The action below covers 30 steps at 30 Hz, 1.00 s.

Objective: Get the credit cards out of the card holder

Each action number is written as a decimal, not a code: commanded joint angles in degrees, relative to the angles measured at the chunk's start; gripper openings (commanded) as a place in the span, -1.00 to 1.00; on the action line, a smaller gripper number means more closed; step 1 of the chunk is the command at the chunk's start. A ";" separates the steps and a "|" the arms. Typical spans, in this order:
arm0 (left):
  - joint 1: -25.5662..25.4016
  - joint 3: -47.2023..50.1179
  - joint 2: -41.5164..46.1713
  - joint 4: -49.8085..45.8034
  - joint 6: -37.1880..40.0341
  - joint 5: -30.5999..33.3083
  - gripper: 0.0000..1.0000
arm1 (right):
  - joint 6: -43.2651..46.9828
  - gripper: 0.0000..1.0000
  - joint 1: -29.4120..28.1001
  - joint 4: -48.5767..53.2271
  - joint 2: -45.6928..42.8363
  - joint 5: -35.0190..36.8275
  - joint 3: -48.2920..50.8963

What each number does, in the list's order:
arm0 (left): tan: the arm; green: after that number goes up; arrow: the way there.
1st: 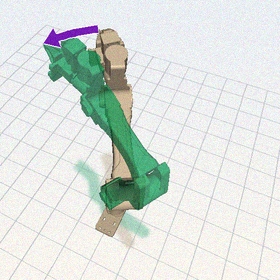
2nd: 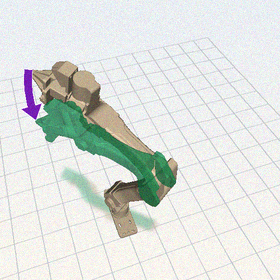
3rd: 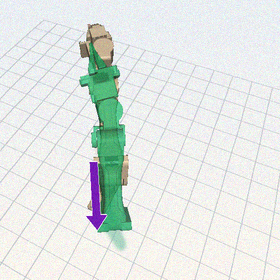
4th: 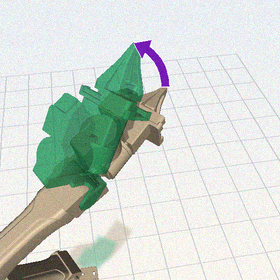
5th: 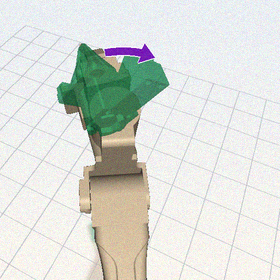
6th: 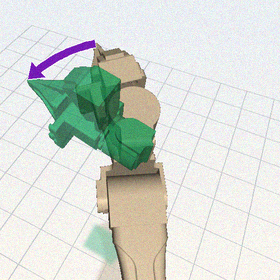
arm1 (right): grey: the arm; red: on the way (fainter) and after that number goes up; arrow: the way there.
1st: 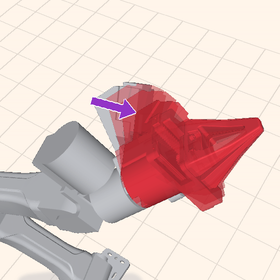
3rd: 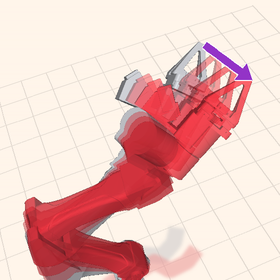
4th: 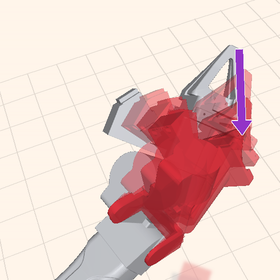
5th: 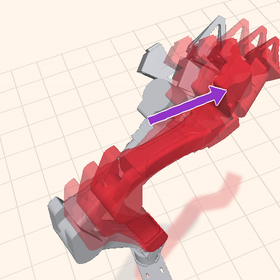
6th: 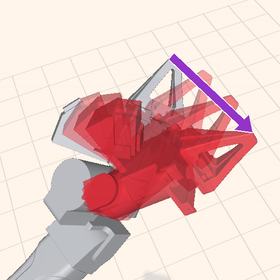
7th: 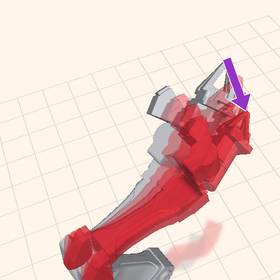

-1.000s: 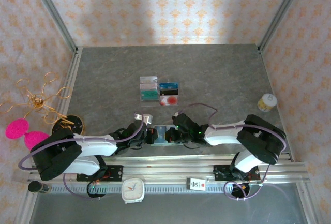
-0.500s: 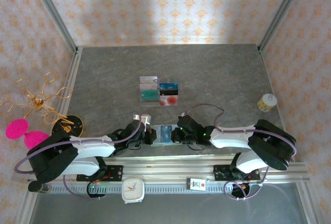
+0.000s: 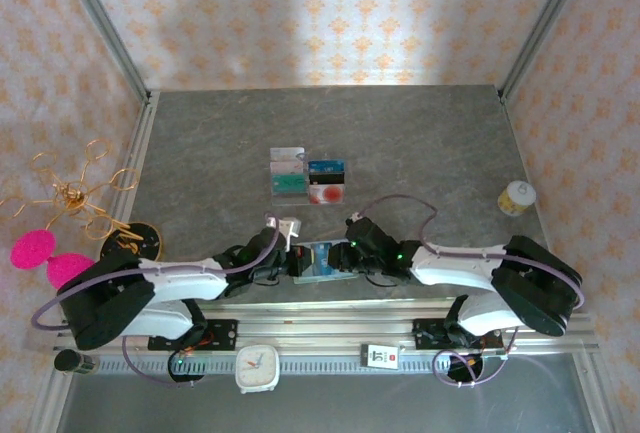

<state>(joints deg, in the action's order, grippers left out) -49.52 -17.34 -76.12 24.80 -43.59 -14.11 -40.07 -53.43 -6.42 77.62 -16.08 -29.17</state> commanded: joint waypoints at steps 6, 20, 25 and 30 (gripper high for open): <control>-0.17 -1.20 -1.64 -0.53 0.97 1.54 -1.00 | 3.33 -0.45 1.05 -0.55 4.49 -2.35 -2.16; -0.16 -1.16 -6.06 -0.03 1.84 1.09 -1.00 | 1.13 -0.84 1.37 -0.93 3.50 -0.14 -0.78; 0.13 -0.50 -3.89 -0.21 2.33 0.98 -1.00 | 2.73 -0.97 5.04 0.99 -4.61 1.29 2.50; 0.80 -1.89 -2.64 -0.65 3.20 -0.28 -1.00 | 10.69 -1.00 6.65 4.02 -14.26 1.53 1.38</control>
<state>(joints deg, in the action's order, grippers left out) -49.34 -18.92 -80.16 26.44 -42.04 -14.20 -34.83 -46.96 -4.93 67.64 -16.73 -26.87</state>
